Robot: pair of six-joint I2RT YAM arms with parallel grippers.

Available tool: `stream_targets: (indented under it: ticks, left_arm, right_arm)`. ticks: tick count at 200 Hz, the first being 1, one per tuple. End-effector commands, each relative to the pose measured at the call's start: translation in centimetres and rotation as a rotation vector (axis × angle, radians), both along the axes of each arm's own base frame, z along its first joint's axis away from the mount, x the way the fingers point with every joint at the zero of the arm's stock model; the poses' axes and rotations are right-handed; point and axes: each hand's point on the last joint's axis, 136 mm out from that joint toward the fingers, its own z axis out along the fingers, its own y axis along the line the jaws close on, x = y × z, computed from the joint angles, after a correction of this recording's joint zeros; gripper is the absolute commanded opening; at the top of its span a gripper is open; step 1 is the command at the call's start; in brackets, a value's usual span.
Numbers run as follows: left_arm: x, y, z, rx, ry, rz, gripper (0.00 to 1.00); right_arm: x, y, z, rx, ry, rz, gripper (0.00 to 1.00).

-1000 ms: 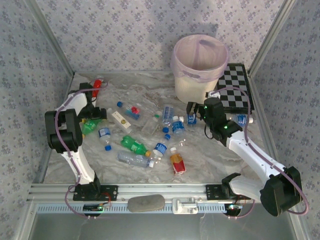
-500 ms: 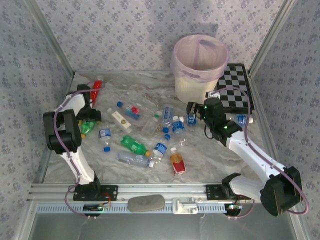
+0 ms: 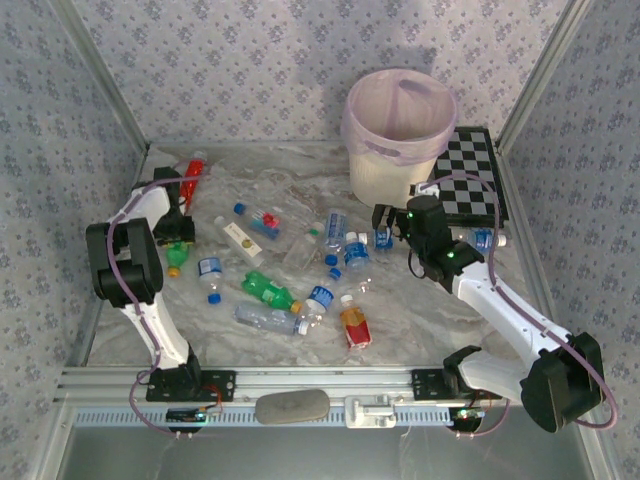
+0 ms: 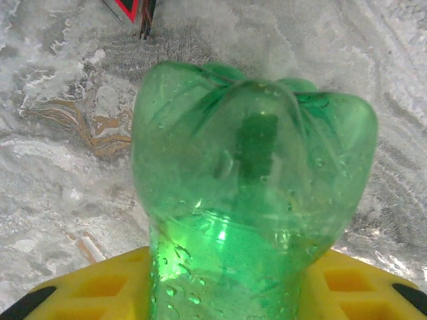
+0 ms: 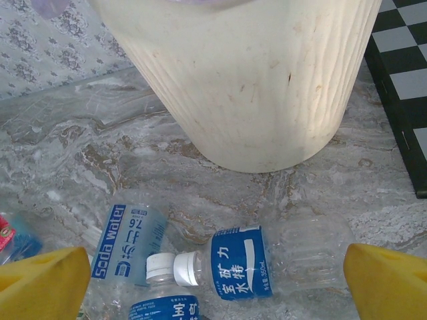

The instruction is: Put the plastic bottles in the bin

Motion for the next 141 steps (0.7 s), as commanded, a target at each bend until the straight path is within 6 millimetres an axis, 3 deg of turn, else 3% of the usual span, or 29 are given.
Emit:
stream_targets:
  ticks: [1, 28, 51, 107, 141]
  left_arm:
    - [0.9, -0.4, 1.3, 0.012, -0.032, -0.023, 0.30]
    - [2.1, -1.9, 5.3, 0.016, -0.143, -0.047, 0.31]
    - [3.4, -5.2, 9.0, -0.075, -0.274, -0.067, 0.30]
    - [6.3, -18.7, 15.0, -0.399, -0.539, -0.176, 0.31]
    - [6.8, -26.9, 17.1, -0.613, -0.636, -0.227, 0.33]
  right_arm:
    - [0.2, 0.7, 1.8, 0.006, -0.041, 0.034, 0.99]
    - [0.3, 3.3, 2.6, 0.064, -0.071, 0.148, 0.99]
    - [0.3, 6.1, 3.0, 0.097, -0.100, 0.255, 0.99]
    - [-0.7, 14.2, 2.7, 0.092, -0.126, 0.493, 0.99]
    - [-0.6, 16.9, 1.5, 0.087, -0.142, 0.548, 0.99]
